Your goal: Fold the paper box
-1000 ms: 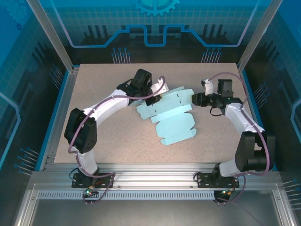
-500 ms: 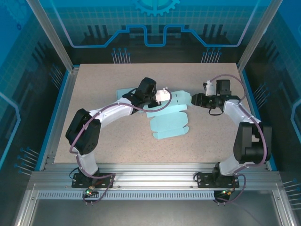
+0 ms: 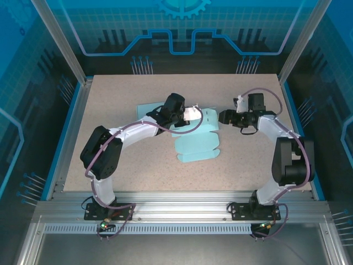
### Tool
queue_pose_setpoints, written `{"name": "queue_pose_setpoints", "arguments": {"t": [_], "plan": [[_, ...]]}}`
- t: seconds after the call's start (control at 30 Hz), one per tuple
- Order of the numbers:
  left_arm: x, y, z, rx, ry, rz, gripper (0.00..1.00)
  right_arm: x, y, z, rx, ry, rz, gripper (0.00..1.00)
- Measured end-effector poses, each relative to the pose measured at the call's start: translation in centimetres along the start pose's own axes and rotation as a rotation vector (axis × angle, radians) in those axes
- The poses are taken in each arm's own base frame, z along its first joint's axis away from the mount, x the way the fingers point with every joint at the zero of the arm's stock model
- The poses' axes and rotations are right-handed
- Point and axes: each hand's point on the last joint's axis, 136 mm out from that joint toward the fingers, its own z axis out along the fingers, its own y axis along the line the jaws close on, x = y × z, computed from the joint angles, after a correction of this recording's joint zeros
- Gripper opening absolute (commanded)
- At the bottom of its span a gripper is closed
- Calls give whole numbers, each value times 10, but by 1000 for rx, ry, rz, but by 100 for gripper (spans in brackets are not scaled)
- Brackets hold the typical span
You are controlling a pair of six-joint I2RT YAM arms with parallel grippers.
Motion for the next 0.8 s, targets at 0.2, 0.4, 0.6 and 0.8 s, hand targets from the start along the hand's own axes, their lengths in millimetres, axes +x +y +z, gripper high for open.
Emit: {"name": "queue_pose_setpoints", "arguments": {"t": [0.2,0.4,0.6,0.8], "plan": [[-2,-1,2,3,-14,13,0,-10,25,-43,4,-124,-77,100],[-8,-2,2,5,-48,14,0,-1,21,-45,47,-124,-82,100],[-7,-5,4,-6,-65,20,0,12,-9,-14,108,-30,-21,100],[-2,-11,8,-31,-85,41,0,-1,-32,16,157,14,40,96]]}}
